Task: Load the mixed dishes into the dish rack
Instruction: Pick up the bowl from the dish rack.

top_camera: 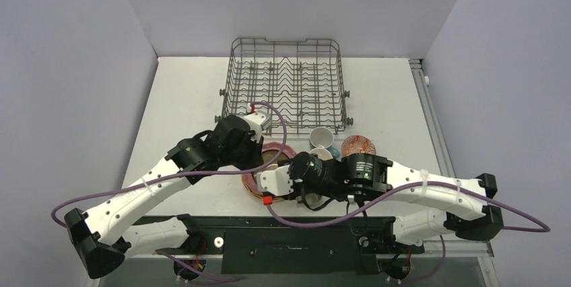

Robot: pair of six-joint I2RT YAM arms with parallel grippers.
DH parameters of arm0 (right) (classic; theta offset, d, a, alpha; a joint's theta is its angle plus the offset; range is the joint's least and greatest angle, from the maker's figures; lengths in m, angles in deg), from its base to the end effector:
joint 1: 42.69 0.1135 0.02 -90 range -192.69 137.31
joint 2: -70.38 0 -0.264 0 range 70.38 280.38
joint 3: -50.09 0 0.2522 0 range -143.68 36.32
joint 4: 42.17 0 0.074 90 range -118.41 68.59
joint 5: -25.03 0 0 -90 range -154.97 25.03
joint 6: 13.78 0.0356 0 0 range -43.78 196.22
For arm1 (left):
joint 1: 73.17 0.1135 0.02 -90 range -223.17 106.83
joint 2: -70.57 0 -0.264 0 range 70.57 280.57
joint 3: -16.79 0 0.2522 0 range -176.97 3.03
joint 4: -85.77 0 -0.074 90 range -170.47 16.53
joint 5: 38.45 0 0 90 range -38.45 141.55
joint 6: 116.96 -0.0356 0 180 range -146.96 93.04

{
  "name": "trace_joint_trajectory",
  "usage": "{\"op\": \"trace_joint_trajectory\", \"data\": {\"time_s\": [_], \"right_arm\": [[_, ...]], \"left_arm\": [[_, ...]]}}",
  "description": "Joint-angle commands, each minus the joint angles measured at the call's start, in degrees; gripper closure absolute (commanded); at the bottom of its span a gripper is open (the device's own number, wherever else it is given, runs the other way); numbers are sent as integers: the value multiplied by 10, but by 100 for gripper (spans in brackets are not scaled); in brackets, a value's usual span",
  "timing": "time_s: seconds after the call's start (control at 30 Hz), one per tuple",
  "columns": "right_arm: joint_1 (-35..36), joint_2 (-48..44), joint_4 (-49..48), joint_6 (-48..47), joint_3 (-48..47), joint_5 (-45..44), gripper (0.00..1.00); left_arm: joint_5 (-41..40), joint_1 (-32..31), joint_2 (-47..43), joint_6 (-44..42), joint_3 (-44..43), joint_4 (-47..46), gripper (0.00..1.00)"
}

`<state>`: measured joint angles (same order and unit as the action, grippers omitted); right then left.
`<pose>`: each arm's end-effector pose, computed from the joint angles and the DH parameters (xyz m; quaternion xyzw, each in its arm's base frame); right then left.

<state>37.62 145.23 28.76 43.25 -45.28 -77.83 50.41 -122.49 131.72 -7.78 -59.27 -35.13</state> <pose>0.0510 0.2515 0.3730 -0.7601 0.5458 0.0386 0.3505 0.1406 -0.1625 0.3332 0.2357 0.8904 -0.2115 0.3269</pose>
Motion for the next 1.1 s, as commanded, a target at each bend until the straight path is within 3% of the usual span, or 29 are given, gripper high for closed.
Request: {"op": "trace_joint_trajectory", "data": {"time_s": [0.0,0.3,0.57,0.8,0.97,1.07], "right_arm": [[-33,-58,-67,63,32,-28,61],[-113,-157,-187,202,127,-74,58],[-198,-191,-221,305,172,-39,57],[-222,-231,-319,431,241,-66,45],[-225,-238,-349,493,248,-61,44],[-226,-258,-387,546,278,-53,35]], "left_arm": [[19,28,-15,6,3,-53,100],[108,97,-44,20,42,-122,100],[154,129,-85,61,83,-190,100],[184,136,-104,95,114,-253,100],[192,136,-116,119,129,-285,100],[190,137,-124,129,138,-304,100]]}}
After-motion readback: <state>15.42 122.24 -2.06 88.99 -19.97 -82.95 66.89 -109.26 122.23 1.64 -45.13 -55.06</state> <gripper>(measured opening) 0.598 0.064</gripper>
